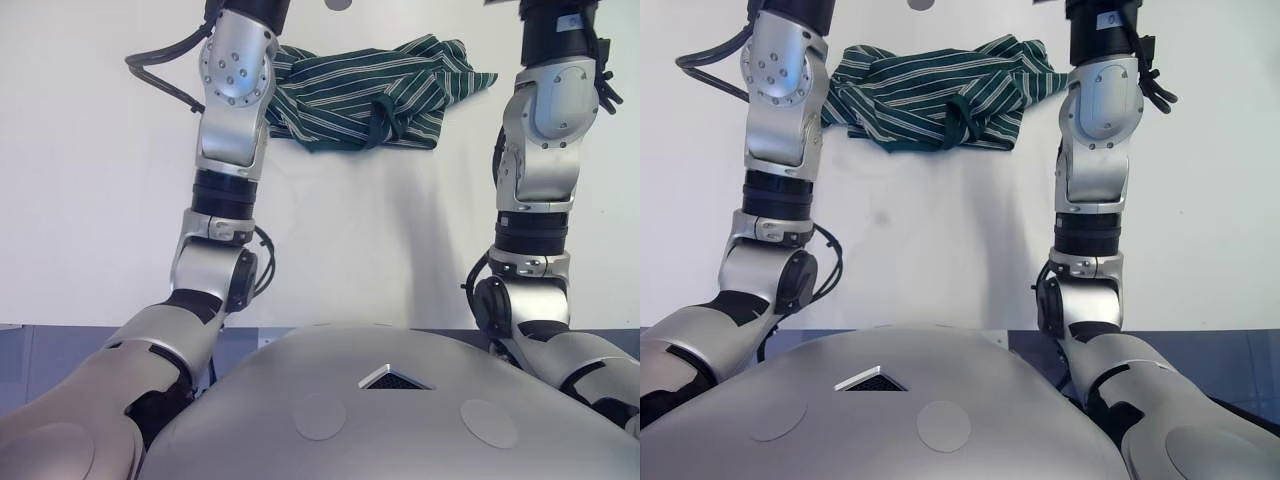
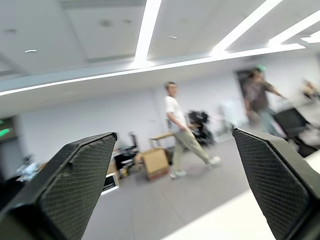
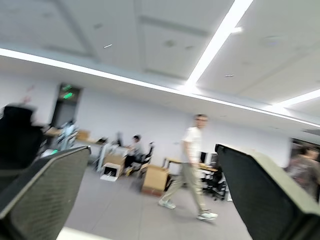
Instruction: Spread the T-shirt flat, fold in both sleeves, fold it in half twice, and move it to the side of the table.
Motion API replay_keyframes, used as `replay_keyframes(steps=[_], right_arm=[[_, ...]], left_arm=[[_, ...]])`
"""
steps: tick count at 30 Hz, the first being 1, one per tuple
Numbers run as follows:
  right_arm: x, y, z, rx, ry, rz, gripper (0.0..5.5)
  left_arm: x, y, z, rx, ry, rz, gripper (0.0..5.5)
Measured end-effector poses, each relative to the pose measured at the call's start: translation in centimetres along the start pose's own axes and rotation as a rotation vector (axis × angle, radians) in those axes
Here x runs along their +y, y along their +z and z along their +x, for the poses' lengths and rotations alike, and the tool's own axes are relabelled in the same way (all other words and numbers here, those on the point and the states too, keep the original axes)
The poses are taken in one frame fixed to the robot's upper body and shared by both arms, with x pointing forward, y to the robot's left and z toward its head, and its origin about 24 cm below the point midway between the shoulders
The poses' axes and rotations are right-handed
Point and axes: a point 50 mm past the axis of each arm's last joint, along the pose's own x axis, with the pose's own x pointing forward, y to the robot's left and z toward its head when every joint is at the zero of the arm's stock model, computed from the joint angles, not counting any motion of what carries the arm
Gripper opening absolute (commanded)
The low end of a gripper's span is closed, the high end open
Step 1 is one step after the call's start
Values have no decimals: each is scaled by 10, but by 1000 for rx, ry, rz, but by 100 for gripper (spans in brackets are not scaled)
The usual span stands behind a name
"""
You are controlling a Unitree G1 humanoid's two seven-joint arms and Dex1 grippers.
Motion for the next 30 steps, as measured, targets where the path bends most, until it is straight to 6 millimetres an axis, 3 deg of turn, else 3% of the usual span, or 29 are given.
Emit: replay_keyframes(steps=[5,7,10,15,19,23,30], right_arm=[[-20,-12,-23,89,58,-97,465],[-28,-19,-36,131,56,-126,465],[-28,-25,-49,165,66,-138,465],[-27,-24,-48,156,65,-138,465],[-26,-20,-46,144,60,-121,465],[-24,-21,-46,152,53,-109,465],[-24,-21,-44,146,43,-110,468]], left_arm=[[-25,-28,-58,235,-622,81,428],[-22,-39,-78,309,-735,178,428],[-17,-42,-91,301,-829,323,428],[-21,-65,-120,340,-983,586,428],[-13,-72,-112,320,-953,779,428],[-9,-77,-107,326,-937,845,428],[-17,-77,-110,268,-967,826,307]])
